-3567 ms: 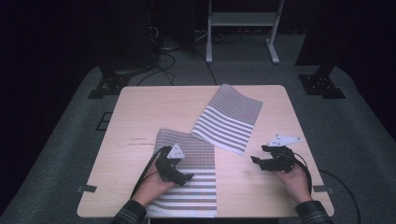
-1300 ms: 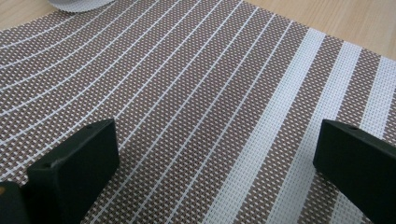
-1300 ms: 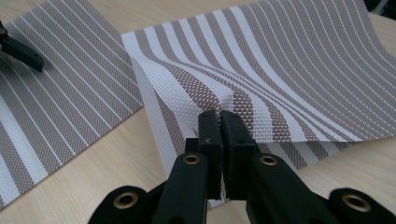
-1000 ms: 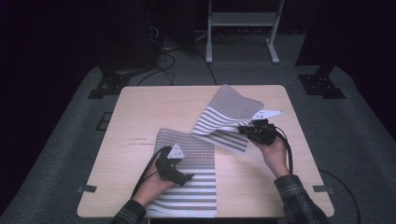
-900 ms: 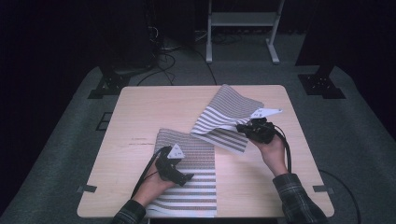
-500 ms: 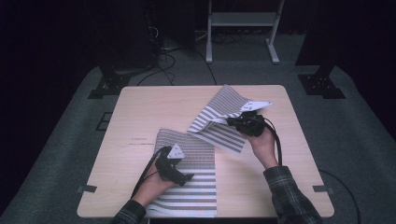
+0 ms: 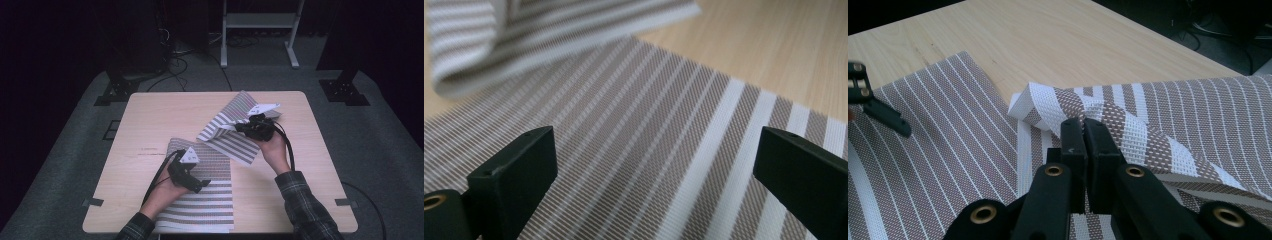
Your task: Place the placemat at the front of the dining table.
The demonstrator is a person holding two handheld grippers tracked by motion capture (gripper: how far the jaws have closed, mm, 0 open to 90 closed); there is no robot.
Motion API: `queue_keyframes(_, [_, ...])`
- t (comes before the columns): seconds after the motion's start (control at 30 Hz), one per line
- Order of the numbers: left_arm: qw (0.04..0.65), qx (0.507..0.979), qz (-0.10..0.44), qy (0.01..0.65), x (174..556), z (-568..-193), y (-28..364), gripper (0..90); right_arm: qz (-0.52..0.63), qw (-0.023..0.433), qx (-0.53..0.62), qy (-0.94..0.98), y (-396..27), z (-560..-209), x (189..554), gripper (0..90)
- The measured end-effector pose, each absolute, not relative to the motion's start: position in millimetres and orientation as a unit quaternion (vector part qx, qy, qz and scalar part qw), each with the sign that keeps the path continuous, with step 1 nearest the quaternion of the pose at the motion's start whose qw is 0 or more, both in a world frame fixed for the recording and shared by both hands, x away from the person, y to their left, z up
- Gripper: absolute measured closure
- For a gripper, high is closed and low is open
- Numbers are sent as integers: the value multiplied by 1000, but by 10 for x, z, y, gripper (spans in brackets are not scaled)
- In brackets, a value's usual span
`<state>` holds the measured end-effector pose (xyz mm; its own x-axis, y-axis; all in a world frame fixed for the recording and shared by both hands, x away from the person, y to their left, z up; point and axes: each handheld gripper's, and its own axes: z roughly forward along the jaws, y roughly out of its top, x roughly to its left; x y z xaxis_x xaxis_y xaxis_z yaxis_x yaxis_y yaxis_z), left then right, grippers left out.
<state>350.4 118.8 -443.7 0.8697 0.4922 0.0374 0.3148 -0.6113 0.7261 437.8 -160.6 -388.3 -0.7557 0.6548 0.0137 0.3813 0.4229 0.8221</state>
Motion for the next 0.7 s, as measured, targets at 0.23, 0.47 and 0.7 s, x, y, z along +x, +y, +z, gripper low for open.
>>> queue_keyframes(0.23, [403,874,141,233,3730,-4171,1194,56,431,149,304,837,-1527,-3913,4423,877])
queue_keyframes(0.47, [430,859,133,243,4003,-4042,1106,156,428,145,293,843,-1441,-3897,4453,877])
queue_keyframes(0.7, [450,848,142,240,4213,-3895,1020,281,426,140,285,847,-1392,-3889,4441,877])
